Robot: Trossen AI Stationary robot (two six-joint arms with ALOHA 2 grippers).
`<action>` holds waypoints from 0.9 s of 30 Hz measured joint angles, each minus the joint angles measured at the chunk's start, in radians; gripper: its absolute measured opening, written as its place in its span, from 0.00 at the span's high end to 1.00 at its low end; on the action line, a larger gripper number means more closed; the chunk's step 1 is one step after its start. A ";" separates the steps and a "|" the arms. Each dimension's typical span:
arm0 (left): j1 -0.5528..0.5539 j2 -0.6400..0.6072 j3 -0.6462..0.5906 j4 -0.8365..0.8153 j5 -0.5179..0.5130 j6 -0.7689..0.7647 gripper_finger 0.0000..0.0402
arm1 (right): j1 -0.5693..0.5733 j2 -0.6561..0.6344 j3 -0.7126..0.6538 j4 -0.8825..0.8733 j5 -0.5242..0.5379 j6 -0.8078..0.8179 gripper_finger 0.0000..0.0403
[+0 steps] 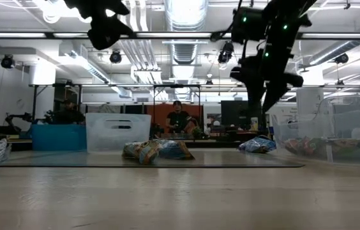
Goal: Pick and place Granola Bars by type
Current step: Put the blue granola bar into the blue bin
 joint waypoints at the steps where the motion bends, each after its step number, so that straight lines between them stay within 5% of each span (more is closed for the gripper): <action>1: 0.000 0.000 0.008 0.000 0.000 0.007 0.59 | 0.000 0.017 0.000 0.000 -0.009 0.003 0.47; 16: 0.000 0.000 0.048 -0.004 0.000 0.033 0.59 | -0.039 0.215 0.033 0.013 -0.109 -0.044 0.47; 27: 0.000 -0.001 0.048 -0.005 0.009 0.016 0.59 | -0.045 0.247 0.048 0.016 -0.155 -0.045 0.47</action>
